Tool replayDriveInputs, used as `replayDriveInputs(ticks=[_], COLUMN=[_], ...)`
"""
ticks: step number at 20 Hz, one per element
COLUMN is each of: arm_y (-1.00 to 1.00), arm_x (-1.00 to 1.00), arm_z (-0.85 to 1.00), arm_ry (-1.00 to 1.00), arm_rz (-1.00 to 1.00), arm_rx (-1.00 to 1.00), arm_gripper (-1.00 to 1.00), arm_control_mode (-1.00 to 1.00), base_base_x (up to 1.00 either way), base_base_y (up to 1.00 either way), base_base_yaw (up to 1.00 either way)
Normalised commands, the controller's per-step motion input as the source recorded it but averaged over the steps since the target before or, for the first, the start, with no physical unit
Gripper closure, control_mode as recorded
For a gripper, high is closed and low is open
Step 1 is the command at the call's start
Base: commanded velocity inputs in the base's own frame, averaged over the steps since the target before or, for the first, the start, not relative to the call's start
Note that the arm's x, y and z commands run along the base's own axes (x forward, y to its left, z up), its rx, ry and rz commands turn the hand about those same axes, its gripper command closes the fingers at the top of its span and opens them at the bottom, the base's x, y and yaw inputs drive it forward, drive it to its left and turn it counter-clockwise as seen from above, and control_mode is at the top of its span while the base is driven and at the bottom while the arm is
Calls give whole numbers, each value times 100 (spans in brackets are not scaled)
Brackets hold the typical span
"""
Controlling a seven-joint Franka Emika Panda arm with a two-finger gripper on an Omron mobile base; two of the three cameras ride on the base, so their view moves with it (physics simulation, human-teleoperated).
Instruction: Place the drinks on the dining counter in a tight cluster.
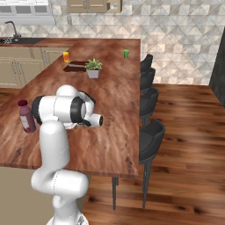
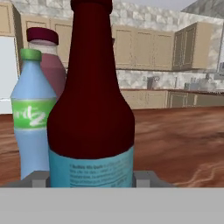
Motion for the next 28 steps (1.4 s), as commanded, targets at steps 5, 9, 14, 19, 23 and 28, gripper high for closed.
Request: replayDriveInputs(ticks=[5, 9, 14, 19, 23, 28], arm_y=[5, 3, 0, 0, 0, 0], arm_x=[-5, -2, -2, -29, -55, -50], arm_z=[-17, -41, -38, -3, -1, -7], arm_ry=[0, 0, -2, -1, 0, 0], arm_rz=[0, 0, 0, 0, 0, 0], arm_rx=[0, 0, 0, 0, 0, 0], arm_gripper=[100, 100, 100, 100, 100, 100], arm_control_mode=[-100, -100, -100, -100, -100, -100], base_base_x=[0, 0, 0, 0, 0, 0], base_base_y=[0, 0, 0, 0, 0, 0], base_base_yaw=[0, 0, 0, 0, 0, 0])
